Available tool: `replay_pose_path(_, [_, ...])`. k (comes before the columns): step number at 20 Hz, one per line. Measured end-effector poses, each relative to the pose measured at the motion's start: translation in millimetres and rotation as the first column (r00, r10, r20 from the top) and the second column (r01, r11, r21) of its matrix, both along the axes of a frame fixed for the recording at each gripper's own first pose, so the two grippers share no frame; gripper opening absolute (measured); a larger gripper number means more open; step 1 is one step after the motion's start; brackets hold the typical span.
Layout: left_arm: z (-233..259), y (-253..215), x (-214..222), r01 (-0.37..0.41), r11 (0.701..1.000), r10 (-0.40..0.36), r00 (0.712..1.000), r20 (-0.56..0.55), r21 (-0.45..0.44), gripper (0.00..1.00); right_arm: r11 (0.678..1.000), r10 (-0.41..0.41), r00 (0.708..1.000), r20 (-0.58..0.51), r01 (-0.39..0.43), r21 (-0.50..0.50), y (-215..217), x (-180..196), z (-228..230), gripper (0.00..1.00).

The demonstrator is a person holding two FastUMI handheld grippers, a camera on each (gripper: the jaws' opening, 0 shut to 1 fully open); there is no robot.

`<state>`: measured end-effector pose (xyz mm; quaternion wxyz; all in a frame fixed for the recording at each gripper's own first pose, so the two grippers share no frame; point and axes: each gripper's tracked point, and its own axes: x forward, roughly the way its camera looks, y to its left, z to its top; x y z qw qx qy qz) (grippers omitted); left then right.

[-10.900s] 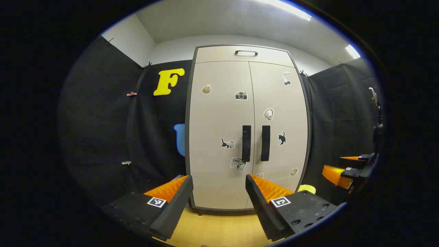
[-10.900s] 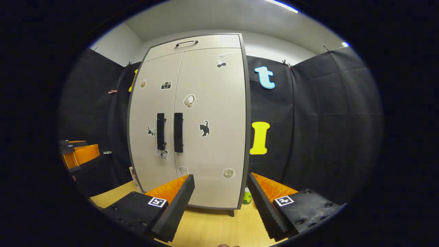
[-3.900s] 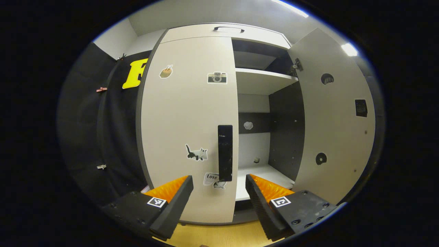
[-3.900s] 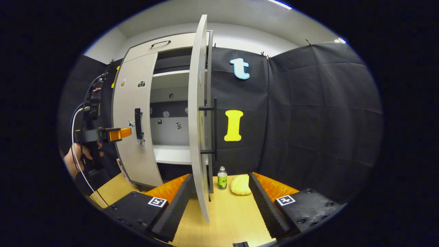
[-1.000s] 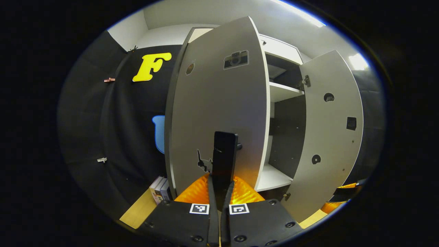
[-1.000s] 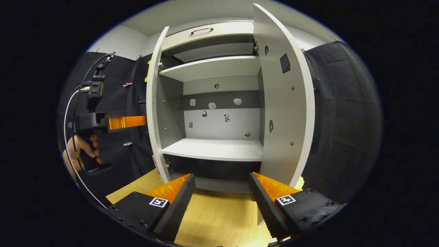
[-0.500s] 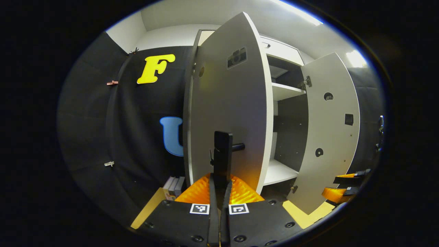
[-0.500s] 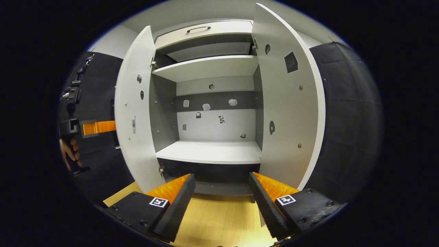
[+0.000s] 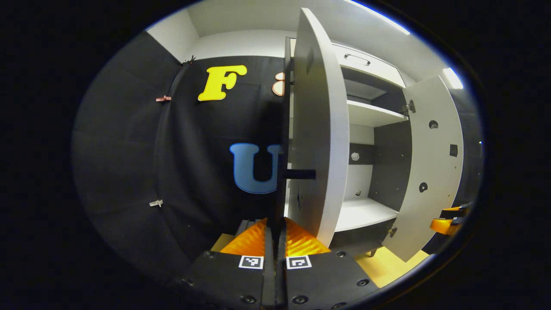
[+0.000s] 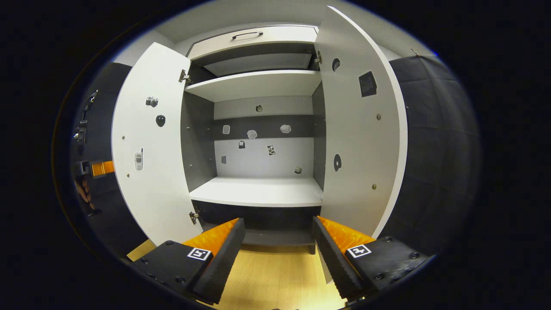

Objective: Open the right door of the double-door shoe cabinet with the right hand, and open the left door with the left hand.

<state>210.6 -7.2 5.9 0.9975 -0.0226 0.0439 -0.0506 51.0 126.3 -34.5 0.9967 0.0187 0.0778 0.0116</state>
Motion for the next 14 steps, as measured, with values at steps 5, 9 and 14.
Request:
replay_pose_path(5, [4, 6, -5, -0.052, 0.998, 0.052, 0.999, -0.005, 0.026, 0.05, 1.000, 0.019, 1.000, 0.010, -0.018, -0.013, -5, -9, 12, 0.99])
replay_pose_path(9, [24, -1, -18, -0.138, 0.988, 0.137, 0.990, 0.018, 0.074, 0.05, 0.999, 0.037, 0.999, 0.032, -0.037, 0.001, -27, -30, 20, 0.98])
replay_pose_path(14, [35, -41, -73, -0.171, 0.984, 0.170, 0.985, 0.036, 0.047, 0.05, 0.997, 0.069, 0.997, 0.022, -0.070, 0.016, -64, -62, 17, 0.98])
